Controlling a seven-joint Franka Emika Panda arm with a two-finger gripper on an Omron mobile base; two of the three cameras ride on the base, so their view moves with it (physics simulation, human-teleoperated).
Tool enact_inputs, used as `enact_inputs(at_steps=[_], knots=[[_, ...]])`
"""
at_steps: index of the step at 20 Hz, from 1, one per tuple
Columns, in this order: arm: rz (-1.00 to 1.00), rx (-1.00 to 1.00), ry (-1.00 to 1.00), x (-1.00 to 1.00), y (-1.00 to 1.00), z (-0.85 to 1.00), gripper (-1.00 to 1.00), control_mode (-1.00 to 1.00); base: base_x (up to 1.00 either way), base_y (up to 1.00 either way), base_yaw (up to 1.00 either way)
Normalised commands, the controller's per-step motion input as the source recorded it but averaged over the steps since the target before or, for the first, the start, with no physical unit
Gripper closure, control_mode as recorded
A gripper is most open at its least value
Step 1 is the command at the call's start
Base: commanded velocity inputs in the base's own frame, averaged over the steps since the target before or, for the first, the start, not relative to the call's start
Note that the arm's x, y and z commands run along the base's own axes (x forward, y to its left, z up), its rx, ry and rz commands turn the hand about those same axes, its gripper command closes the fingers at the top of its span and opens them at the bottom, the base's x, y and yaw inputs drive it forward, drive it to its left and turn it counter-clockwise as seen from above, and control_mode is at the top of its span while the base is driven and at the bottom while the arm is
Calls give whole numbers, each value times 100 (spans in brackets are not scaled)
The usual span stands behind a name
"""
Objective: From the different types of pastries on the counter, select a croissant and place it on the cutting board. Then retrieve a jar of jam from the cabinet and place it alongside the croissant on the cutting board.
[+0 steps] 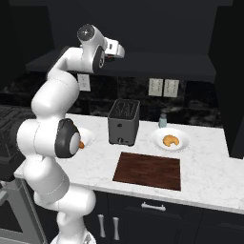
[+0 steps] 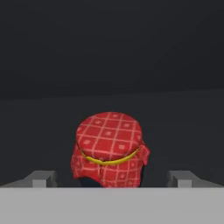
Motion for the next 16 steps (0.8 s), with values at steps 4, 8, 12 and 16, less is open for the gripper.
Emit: enact_inputs(at_steps=[4, 8, 12, 16], knots=[[0, 0, 5, 20, 0, -6, -100, -100, 0, 0, 0], [0, 0, 3, 25, 0, -4, -100, -100, 0, 0, 0], [0, 0, 1, 27, 0, -6, -100, -100, 0, 0, 0], [0, 0, 0, 30, 0, -9, -100, -100, 0, 0, 0]])
